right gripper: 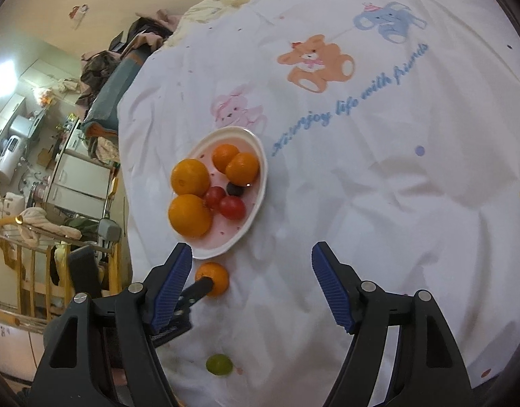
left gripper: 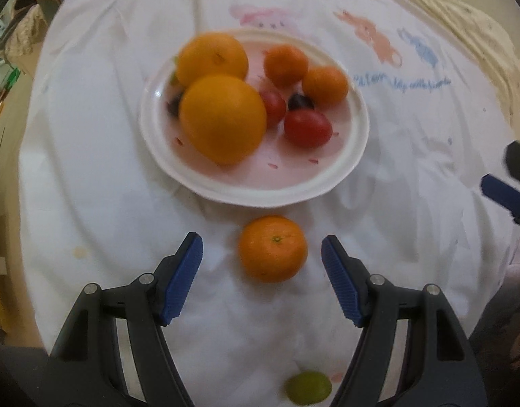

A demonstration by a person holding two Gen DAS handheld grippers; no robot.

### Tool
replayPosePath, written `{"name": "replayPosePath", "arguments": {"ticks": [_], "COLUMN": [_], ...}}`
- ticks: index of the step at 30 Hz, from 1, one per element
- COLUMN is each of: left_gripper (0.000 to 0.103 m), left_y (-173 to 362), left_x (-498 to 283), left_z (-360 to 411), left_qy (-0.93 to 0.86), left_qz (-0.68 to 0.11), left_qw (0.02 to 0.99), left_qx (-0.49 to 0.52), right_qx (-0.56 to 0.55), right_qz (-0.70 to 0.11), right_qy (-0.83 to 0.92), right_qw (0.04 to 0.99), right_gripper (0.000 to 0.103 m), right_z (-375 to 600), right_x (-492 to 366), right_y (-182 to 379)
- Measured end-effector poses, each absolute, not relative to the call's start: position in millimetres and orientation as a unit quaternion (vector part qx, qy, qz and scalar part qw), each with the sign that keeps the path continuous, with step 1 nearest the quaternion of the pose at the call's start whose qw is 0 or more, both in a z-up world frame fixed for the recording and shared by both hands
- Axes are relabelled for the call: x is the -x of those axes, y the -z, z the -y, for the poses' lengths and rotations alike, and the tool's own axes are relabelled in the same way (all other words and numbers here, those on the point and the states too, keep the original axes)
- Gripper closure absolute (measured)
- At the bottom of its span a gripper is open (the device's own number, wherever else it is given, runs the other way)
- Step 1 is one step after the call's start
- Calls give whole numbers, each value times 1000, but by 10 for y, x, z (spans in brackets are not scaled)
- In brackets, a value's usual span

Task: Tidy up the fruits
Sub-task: 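Grasp the tangerine with the left gripper while the right gripper grasps the green tomato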

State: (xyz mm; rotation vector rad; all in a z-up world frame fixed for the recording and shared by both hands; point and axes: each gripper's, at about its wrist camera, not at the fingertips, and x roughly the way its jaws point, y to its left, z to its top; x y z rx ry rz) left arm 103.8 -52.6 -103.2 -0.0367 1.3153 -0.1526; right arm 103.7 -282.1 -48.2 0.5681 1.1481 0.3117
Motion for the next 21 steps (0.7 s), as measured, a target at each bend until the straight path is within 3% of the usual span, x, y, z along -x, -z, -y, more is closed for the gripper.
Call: {"name": "replayPosePath", "arguments": {"ticks": [5, 7, 21], "left_gripper": [48, 62, 63], "left_y": [1123, 1136, 731], "left_x": [-1060, -1064, -889], "left_z": [630, 647, 288], "left_qy": [78, 81, 71], "left_qz": [-618, -619, -593], "left_qw": [782, 781, 802], "left_qx": [-3, -12, 28], "right_qx": [-264, -264, -233], "right_qz": [-539, -541, -546], "right_qy": [-139, -139, -150], "right_qw": [788, 787, 791], "right_gripper": [27, 27, 27], "right_z": [2896, 2905, 2704], "right_x": [-1022, -1025, -1025], "right_y": [541, 551, 490]}}
